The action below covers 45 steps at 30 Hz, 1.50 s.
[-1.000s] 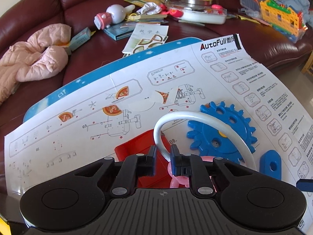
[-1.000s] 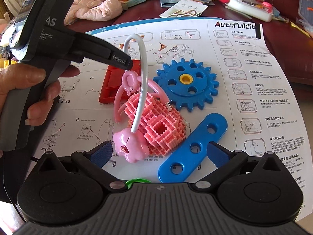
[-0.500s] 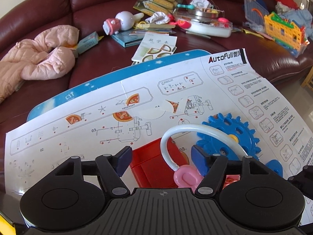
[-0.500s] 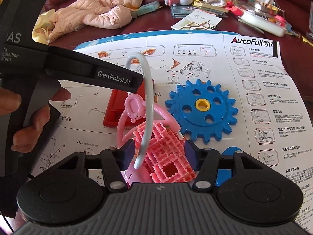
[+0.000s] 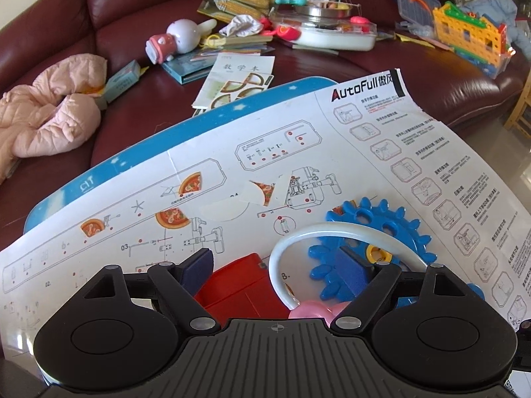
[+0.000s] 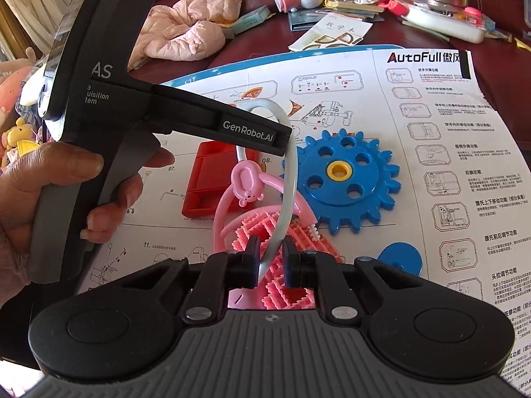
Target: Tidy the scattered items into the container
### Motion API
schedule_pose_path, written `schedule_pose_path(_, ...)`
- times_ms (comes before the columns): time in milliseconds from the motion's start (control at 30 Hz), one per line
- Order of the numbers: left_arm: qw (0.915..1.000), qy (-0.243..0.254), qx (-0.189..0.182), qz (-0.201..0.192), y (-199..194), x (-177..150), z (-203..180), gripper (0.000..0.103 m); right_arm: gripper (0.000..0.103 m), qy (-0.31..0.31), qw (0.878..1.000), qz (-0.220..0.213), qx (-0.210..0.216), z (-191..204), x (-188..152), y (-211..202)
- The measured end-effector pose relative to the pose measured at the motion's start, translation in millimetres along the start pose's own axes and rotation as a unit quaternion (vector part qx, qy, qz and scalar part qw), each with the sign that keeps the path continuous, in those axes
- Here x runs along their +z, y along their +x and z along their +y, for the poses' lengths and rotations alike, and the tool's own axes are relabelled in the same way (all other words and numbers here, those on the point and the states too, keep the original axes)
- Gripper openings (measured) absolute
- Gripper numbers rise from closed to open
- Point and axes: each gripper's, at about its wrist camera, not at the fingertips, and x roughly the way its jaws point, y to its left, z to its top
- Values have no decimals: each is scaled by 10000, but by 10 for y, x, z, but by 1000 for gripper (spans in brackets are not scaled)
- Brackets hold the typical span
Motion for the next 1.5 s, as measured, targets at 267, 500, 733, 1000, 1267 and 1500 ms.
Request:
schedule_pose_path(267, 9994, 242, 68, 231, 18, -243, 34, 7, 14, 175, 9998, 24, 81, -92, -33, -49)
schedule_pose_path(500, 9997, 142, -93, 159, -464, -396, 176, 4, 12, 217, 9997, -48, 55, -88, -46, -85)
schedule_pose_path(733, 9998, 68, 198, -13, -908, -494, 255, 2, 9, 108, 9996, -170, 214, 46, -39, -238)
schedule_pose_path(1000, 9992, -53, 392, 80, -1179, -646, 292, 1, 10, -46, 9992, -318, 257, 214, -31, -441)
schedule_pose_path(1267, 9978, -312, 582, 42, -1547, -838, 267, 2, 11, -232, 9987, -417, 162, 403, -90, -642)
schedule_pose_path(1500, 9942, -827, 683, -115, -2063, -1104, 416, 2, 11, -711, 9955, -532, 328, 753, -60, -817)
